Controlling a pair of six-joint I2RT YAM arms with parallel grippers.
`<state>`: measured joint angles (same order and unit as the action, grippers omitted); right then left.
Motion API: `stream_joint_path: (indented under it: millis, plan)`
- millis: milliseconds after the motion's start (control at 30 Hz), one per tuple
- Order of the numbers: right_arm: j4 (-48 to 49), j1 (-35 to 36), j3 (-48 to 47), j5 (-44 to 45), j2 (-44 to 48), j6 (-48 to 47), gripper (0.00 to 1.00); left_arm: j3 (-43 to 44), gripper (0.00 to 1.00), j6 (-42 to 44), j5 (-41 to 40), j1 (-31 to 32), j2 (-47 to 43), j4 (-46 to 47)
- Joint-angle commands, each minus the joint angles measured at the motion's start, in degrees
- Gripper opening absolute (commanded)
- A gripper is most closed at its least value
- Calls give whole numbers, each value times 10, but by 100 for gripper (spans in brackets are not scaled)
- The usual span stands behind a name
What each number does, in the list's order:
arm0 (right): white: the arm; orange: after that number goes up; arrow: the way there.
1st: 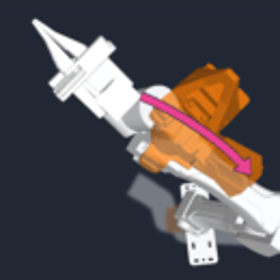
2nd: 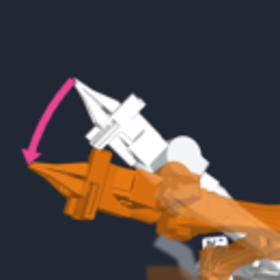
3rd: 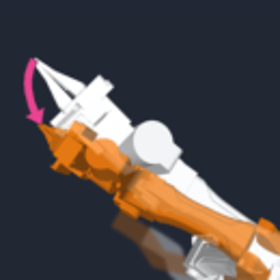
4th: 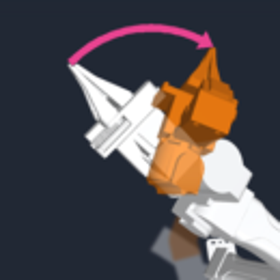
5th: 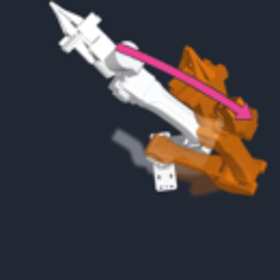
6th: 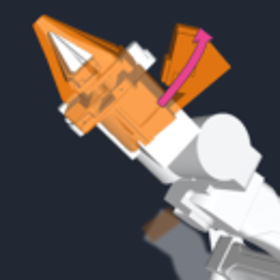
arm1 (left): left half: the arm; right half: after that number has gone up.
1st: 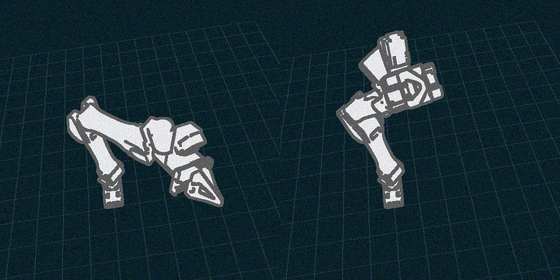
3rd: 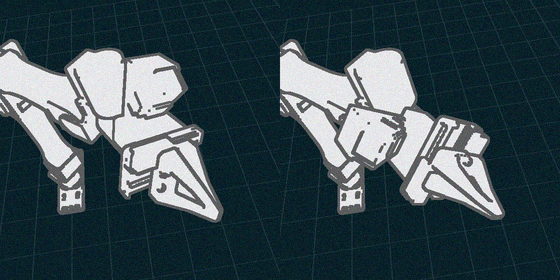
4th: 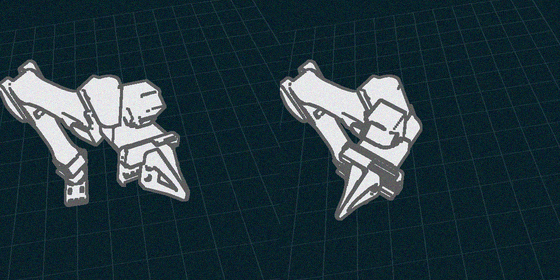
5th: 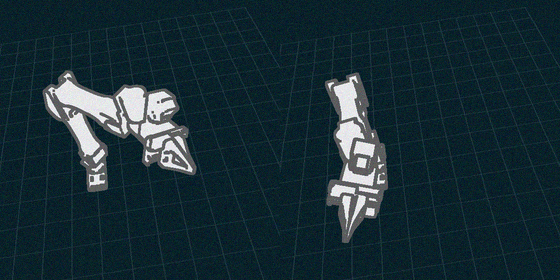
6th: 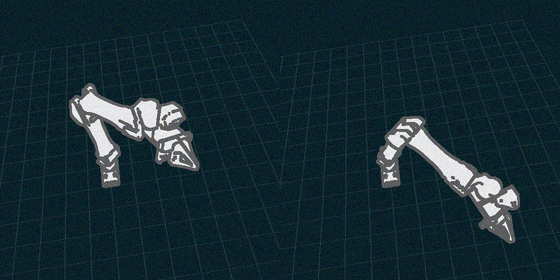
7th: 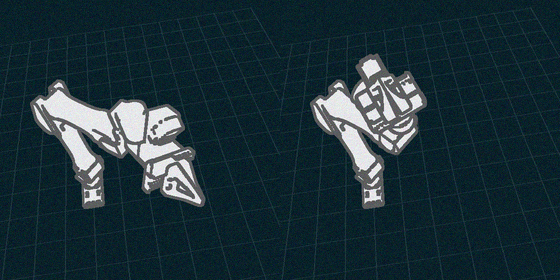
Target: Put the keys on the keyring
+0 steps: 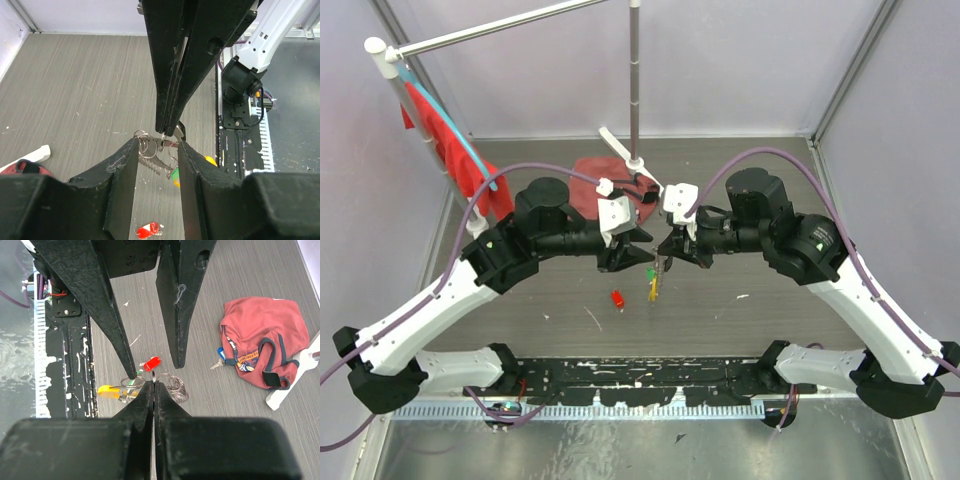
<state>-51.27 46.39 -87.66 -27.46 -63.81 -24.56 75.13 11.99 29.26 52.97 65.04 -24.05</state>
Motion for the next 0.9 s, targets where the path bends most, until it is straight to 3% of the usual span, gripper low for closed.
stream_joint_path:
  millis: [0,533,867]
  plan:
    - [19,0,-24,-3,5,-4,1,25,44,-4,10,1,6,-2]
    - [27,0,-20,-14,9,-3,1,35,38,9,29,0,24,-27]
    - [29,0,-19,-20,8,-1,1,45,0,17,30,1,31,-40]
